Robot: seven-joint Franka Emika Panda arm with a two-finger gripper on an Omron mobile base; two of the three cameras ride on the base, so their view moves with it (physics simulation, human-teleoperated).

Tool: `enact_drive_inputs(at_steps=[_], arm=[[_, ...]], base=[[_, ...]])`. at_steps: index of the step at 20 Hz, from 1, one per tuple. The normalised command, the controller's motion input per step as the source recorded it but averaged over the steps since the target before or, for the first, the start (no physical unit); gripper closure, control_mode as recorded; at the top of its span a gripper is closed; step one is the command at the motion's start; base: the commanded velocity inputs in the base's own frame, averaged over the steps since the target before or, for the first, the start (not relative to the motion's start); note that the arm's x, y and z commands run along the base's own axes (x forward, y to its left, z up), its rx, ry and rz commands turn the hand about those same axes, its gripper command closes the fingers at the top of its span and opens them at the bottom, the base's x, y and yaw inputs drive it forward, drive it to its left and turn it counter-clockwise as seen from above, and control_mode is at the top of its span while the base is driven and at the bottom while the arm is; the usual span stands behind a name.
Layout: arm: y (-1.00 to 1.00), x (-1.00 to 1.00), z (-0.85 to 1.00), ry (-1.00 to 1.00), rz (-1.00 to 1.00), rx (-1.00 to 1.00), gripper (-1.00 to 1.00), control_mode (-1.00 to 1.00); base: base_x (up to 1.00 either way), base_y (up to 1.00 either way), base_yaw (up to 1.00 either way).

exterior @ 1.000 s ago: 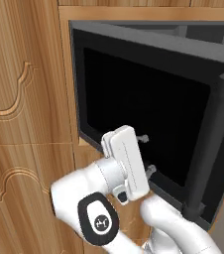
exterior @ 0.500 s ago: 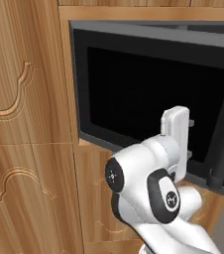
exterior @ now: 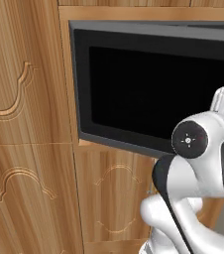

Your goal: Remove the mango from the bowl and place it on the small plate. Then place the bowl with only the fish in the microwave, close the door, and press the start button to microwave the fish.

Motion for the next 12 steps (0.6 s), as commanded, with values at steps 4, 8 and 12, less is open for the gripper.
enact_drive_inputs(at_steps=[4, 8, 12], arm=[[-0.38, 0.37, -0.02, 0.00, 0.25, 0.17, -1.00, -1.00], [0.02, 0.74, -0.26, 0.01, 0.38, 0.15, -1.00, -1.00], [0.15, 0.87, -0.12, 0.06, 0.34, 0.10, -1.00, -1.00]], base=[[0.00, 0.00, 0.00], [0.00, 0.00, 0.00], [0.00, 0.00, 0.00]])
